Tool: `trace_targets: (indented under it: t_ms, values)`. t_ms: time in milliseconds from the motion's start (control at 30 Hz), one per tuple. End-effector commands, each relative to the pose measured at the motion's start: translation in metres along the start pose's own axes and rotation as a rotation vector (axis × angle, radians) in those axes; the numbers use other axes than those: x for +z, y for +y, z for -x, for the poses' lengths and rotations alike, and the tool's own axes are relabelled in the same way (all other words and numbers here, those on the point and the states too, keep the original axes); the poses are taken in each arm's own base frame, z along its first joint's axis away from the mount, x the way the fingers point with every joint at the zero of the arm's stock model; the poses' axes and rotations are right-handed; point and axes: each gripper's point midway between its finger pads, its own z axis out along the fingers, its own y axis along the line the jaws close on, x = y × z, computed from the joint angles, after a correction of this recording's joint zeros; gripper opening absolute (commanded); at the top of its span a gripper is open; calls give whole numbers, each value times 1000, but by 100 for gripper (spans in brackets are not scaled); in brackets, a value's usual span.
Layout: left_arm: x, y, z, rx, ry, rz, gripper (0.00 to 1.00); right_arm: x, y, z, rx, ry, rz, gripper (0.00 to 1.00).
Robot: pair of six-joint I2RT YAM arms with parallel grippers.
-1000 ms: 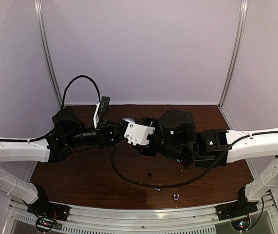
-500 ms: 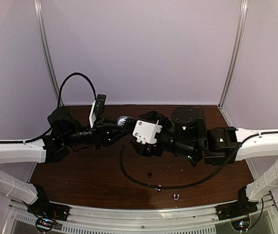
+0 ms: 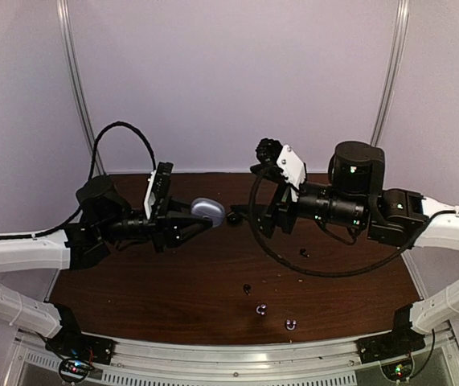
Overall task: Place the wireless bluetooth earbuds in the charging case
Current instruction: Open the charging case.
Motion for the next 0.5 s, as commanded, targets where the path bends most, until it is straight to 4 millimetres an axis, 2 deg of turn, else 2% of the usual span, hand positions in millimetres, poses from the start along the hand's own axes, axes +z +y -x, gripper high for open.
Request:
trace_targets:
  t_ms: [0, 267, 467]
  values:
    - [-1, -8, 10, 89, -24, -32, 0, 4, 21, 8, 194, -54, 148, 89]
    - [-1, -13, 6, 93, -23, -70, 0, 20, 29, 4, 270, -40, 195, 88]
    - [-2, -18, 6, 99, -25, -94, 0, 30, 15, -2, 317, -21, 160, 87]
